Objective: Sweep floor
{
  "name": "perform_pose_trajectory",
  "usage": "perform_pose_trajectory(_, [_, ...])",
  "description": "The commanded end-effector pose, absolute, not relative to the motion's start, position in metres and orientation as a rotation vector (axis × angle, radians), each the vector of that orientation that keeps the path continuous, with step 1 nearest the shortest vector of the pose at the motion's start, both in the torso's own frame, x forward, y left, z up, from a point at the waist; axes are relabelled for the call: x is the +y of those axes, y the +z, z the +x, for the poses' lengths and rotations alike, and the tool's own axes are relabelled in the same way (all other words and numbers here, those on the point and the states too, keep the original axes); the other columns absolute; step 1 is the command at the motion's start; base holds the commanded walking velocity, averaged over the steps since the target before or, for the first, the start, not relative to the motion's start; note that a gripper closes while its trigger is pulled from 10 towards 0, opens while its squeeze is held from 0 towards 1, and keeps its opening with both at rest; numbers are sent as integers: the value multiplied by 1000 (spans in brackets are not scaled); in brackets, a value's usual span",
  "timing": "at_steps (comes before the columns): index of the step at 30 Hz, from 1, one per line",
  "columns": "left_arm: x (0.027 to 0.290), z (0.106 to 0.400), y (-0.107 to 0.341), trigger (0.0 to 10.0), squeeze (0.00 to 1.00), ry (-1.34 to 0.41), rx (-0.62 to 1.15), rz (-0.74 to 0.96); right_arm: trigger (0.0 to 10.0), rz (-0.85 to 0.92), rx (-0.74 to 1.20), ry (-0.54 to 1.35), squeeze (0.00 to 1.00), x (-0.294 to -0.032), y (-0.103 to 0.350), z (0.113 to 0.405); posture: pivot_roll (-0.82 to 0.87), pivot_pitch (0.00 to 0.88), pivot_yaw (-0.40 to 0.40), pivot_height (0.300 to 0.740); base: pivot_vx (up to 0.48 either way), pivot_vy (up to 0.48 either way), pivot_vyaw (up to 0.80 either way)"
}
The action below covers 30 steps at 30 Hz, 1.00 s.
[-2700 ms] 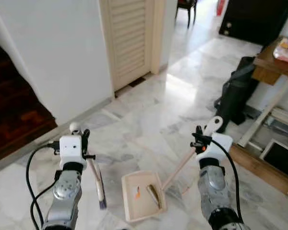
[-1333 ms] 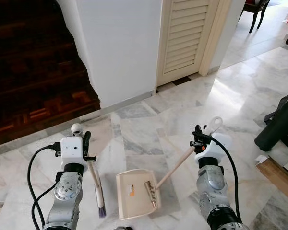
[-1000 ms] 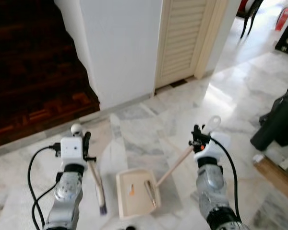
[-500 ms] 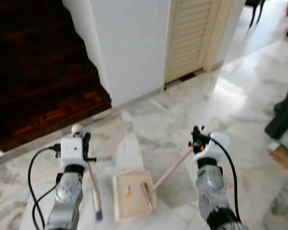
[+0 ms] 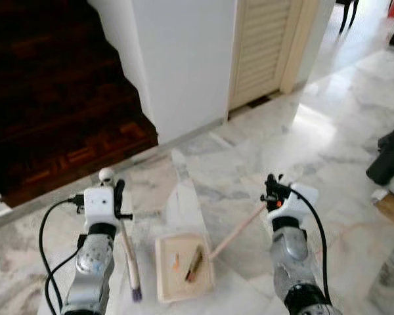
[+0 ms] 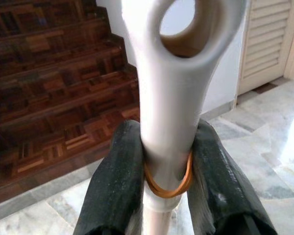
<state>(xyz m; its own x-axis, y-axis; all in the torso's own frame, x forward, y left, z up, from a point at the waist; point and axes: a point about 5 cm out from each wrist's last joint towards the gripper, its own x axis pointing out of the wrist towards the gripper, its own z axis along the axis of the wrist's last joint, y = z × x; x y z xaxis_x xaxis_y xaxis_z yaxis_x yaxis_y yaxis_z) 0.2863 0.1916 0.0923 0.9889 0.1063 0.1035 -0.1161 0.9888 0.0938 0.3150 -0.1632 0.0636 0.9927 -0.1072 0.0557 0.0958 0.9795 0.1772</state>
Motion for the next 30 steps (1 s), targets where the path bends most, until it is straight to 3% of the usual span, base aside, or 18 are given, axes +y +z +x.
perform_pose_trajectory(1, [195, 288, 102, 10000, 0, 119, -140, 104, 10000, 176, -110, -83, 0, -158, 75, 321, 145, 35, 20, 740, 0, 274, 0])
perform_pose_trajectory(30, [195, 288, 102, 10000, 0, 114, -139, 104, 10000, 184, -109, -76, 0, -156, 74, 321, 146, 20, 22, 740, 0, 277, 0])
